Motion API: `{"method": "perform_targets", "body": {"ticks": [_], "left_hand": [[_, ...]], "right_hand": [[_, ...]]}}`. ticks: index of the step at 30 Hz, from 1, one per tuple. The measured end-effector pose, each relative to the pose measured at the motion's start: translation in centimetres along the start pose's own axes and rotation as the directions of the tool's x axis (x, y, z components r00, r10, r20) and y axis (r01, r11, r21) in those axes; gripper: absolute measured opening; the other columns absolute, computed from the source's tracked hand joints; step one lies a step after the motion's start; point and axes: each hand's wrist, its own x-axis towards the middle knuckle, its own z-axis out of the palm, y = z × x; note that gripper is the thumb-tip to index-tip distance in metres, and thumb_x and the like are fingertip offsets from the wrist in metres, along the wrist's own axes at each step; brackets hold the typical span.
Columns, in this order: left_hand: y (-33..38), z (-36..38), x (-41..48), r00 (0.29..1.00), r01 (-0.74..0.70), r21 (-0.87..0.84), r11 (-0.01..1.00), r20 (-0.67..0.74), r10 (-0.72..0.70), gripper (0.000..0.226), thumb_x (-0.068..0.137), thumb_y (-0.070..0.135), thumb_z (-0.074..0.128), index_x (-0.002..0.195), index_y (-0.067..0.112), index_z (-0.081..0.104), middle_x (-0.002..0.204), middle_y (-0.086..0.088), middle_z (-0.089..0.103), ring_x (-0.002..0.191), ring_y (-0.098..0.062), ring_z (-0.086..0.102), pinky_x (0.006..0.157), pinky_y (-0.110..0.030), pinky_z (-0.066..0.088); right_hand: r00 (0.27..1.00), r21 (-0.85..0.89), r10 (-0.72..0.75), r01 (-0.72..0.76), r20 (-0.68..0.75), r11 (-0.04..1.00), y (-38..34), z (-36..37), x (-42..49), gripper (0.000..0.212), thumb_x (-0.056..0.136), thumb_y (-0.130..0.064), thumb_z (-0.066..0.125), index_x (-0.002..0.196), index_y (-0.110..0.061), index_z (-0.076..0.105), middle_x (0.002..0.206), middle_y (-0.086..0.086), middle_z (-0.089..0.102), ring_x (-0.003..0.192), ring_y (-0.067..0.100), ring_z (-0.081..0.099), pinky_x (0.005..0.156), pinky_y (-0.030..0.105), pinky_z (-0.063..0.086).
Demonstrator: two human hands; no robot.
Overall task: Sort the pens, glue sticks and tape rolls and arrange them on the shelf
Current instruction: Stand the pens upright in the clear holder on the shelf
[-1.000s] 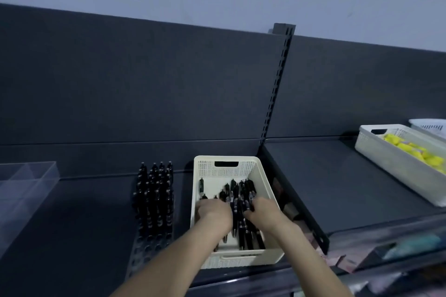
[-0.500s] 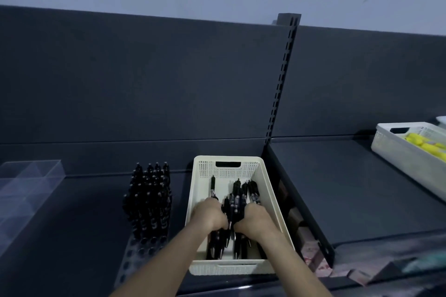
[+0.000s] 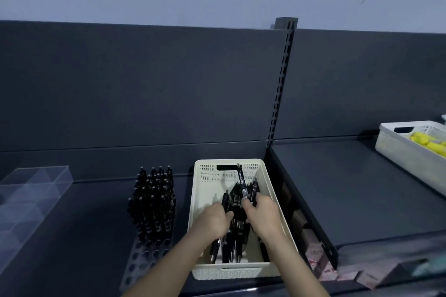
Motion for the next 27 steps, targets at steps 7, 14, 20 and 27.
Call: {"method": "perform_targets", "body": {"ticks": [7,14,20,27], "left_hand": [[-0.6,-1.5,-1.1,0.998,-0.059,-0.735,0.675,-0.050,0.033,0.021,0.097,0.030,0.043,0.099,0.010,0.049,0.079,-0.007,0.058,0.064,-0.016,0.058,0.068,-0.035,0.052],[-1.6,-5.6,-4.6,0.930,-0.364,-0.805,0.469,-0.293,0.220,0.005,0.093,0.008,0.050,0.089,0.006,0.050,0.051,0.001,0.043,0.042,-0.008,0.040,0.046,-0.019,0.041],[-5.8,-8.3,-8.7,0.922,-0.387,-0.833,0.395,-0.362,0.141,0.007,0.087,0.006,0.059,0.082,0.010,0.059,0.051,0.002,0.047,0.046,-0.008,0.042,0.049,-0.018,0.039],[-12.0,-10.3,-11.0,0.938,-0.334,-0.870,0.363,-0.343,0.041,0.020,0.085,0.002,0.060,0.068,0.007,0.053,0.045,0.004,0.044,0.041,-0.006,0.040,0.044,-0.015,0.037]], "right_hand": [[1.000,0.447,0.018,-0.009,-0.017,0.894,-0.4,-1.0,-0.4,0.013,0.089,-0.009,0.056,0.080,-0.010,0.064,0.066,0.001,0.064,0.063,0.015,0.058,0.062,0.022,0.046],[0.996,0.676,-0.072,0.015,0.057,0.737,-5.2,-2.7,-4.6,0.014,0.086,-0.006,0.059,0.075,-0.011,0.067,0.069,0.001,0.067,0.066,0.012,0.061,0.064,0.027,0.050],[0.958,0.674,-0.245,0.082,0.150,0.734,-10.4,-0.5,-9.2,0.029,0.088,-0.001,0.055,0.065,-0.014,0.066,0.050,-0.005,0.063,0.042,-0.002,0.052,0.043,0.008,0.037],[0.894,0.523,-0.353,0.169,0.275,0.836,-14.0,4.9,-11.0,0.025,0.093,-0.020,0.053,0.072,-0.017,0.067,0.071,0.001,0.068,0.059,0.017,0.054,0.060,0.023,0.043]]}}
